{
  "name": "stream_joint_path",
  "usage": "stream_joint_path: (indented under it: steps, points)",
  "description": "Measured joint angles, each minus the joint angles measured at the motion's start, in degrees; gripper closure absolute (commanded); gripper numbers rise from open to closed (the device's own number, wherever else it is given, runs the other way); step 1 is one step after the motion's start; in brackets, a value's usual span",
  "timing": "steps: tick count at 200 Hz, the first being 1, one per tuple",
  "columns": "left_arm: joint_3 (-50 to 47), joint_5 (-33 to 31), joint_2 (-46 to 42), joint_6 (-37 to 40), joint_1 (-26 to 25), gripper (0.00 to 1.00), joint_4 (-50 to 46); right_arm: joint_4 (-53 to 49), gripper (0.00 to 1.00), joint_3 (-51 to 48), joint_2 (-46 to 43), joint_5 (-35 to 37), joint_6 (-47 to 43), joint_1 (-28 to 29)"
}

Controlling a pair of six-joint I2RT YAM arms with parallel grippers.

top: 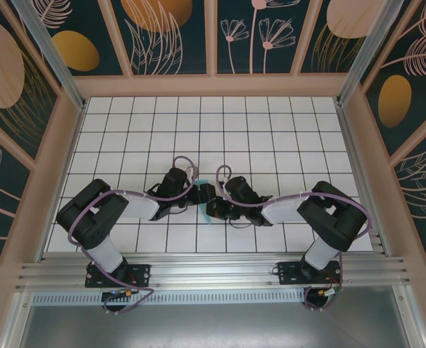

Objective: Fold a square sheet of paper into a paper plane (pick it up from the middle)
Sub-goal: Perform the fifth fold on the wing at the bottom-center of the table.

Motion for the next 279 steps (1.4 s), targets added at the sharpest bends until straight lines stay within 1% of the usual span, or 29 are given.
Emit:
stream_joint_path:
  steps: [70,109,153,175,208,241,263,279]
  points:
    - [0.0,0.0,0.0,0.0,0.0,0.34,0.0,4.4,0.92,-1.1,3.9,-1.0,1.1,0.3]
    - [0.0,-0.2,0.0,0.0,0.0,0.34,0.0,4.8,0.92,-0.6,5.1,-0.8,1.6,0.9]
    - [0.0,-0.3,0.0,0.0,0.0,0.34,0.0,4.8,0.9,-0.7,5.0,0.0,3.5,1.0]
    - [0.1,-0.3,0.0,0.0,0.0,0.34,-0.2,4.3,0.86,-0.7,4.5,1.1,3.9,1.5]
    - [0.1,-0.3,0.0,0.0,0.0,0.34,-0.2,2.1,0.84,-0.7,3.1,2.2,4.1,2.0]
    - [0.1,-0.3,0.0,0.0,0.0,0.34,-0.2,-1.4,0.82,-1.4,-1.3,3.4,5.0,2.6]
    - [0.1,-0.3,0.0,0.0,0.0,0.35,-0.2,-1.6,0.86,-2.5,-5.3,4.6,6.1,2.8]
    - [0.1,-0.3,0.0,0.0,0.0,0.35,-0.2,-0.5,0.89,-3.0,-6.4,5.0,7.4,2.8]
